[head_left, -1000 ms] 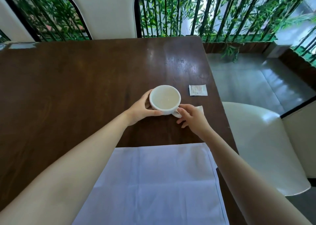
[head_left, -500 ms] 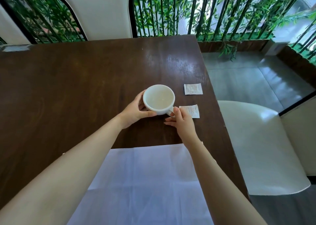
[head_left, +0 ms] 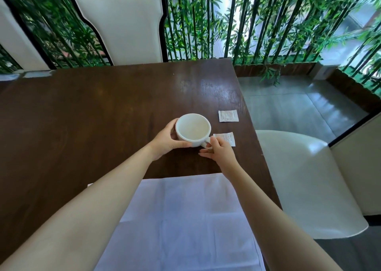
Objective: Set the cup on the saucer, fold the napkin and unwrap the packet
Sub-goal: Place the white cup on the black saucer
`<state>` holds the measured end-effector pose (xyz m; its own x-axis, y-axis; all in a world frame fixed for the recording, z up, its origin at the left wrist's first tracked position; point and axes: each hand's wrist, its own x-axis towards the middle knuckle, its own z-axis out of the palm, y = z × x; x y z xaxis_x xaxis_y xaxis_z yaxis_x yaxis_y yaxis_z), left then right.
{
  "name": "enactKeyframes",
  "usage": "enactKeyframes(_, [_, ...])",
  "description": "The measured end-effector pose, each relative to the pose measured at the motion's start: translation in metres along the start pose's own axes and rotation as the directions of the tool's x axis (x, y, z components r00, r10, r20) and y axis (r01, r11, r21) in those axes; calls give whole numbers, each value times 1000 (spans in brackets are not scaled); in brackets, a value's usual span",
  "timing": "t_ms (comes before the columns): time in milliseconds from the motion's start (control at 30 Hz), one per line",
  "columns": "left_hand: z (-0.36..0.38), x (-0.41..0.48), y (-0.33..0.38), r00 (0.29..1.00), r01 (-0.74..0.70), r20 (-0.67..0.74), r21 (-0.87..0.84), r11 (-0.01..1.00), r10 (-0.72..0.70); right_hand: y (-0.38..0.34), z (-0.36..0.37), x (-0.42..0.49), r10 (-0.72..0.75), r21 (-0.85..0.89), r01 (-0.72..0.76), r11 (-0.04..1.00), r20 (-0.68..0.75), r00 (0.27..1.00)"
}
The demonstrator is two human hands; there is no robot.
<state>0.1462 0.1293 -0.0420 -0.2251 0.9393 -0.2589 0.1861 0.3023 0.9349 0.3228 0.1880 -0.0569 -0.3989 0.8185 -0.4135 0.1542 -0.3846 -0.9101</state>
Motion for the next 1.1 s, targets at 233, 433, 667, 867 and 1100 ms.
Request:
enactKeyframes(233, [-14, -45, 35, 997, -72, -16, 34, 997, 72, -35, 4, -46, -166, -190, 177, 966, 69, 984])
enactKeyframes(433, [-36, -90, 67, 990, -130, -49, 64, 990, 133, -63, 18, -83, -250, -255, 268, 929, 102, 963])
enactKeyframes(667, [-67, -153, 80, 974, -159, -145, 109, 981, 174, -82, 51, -129, -314, -313, 350, 883, 159, 936])
enactKeyframes(867, [-94, -225, 70, 935, -161, -288, 177, 971, 207, -83, 89, -175, -345, -344, 413, 843, 244, 906])
enactKeyframes(1100, [-122, -319, 25, 871, -157, -436, 186, 970, 225, -53, 146, -231, -273, -296, 416, 860, 421, 865])
